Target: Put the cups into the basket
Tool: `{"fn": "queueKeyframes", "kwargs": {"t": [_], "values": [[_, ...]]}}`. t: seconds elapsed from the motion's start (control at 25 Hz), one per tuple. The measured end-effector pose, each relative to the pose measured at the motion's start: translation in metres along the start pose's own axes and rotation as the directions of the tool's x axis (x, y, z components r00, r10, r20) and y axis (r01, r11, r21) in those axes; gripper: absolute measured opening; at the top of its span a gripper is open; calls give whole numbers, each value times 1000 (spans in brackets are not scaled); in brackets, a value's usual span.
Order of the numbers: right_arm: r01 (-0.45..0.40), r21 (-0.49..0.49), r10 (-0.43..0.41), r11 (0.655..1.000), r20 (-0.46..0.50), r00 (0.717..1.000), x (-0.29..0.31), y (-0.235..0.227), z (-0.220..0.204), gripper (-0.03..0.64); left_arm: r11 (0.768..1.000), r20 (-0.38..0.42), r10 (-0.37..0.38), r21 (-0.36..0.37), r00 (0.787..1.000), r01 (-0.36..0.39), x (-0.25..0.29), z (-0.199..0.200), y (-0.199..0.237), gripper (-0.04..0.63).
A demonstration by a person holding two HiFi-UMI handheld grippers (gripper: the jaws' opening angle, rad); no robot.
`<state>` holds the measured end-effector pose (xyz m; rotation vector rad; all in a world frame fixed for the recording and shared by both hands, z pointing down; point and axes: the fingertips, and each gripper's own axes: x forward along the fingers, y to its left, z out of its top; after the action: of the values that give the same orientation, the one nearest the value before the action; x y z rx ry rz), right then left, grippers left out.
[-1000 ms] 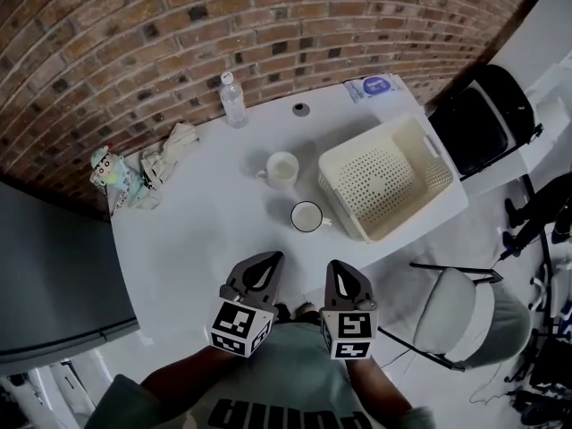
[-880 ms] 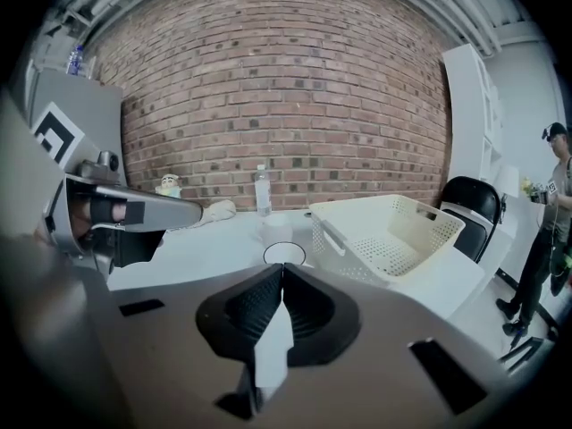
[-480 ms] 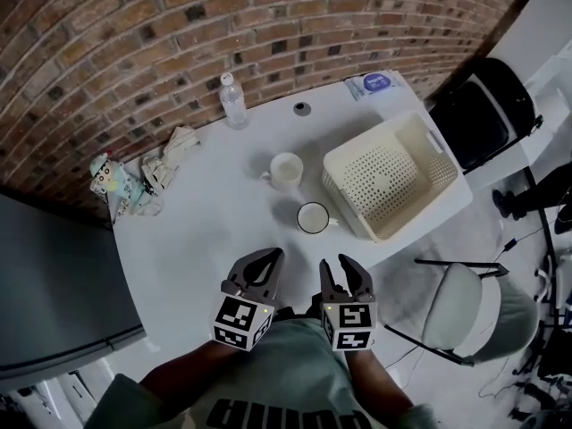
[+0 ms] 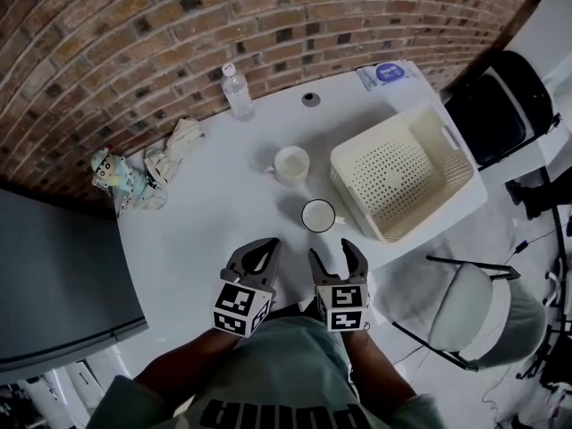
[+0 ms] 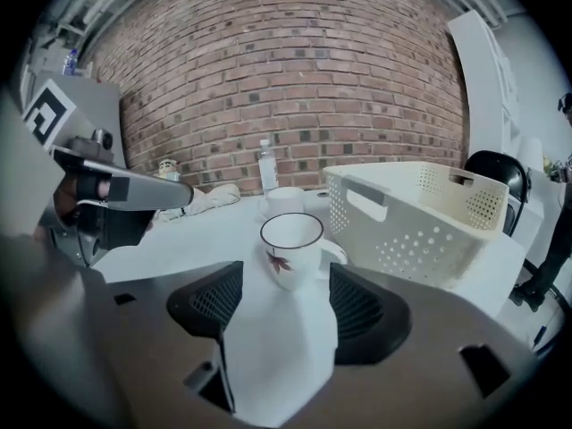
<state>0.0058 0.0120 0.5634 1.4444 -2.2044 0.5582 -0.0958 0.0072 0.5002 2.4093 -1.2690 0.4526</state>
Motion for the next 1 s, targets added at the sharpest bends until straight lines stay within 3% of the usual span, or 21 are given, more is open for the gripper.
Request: {"fn": "queueKeyframes", "kwargs": {"t": [0.48, 1.0], "values": [[-15, 2, 15, 1000, 17, 1000, 60, -2, -1, 344, 997, -75, 68, -39, 995, -71, 35, -24, 31, 3], [50, -17, -50, 999, 44, 998, 93, -12, 5, 357, 990, -119, 100, -82, 988, -110, 50, -35, 52, 3]]}}
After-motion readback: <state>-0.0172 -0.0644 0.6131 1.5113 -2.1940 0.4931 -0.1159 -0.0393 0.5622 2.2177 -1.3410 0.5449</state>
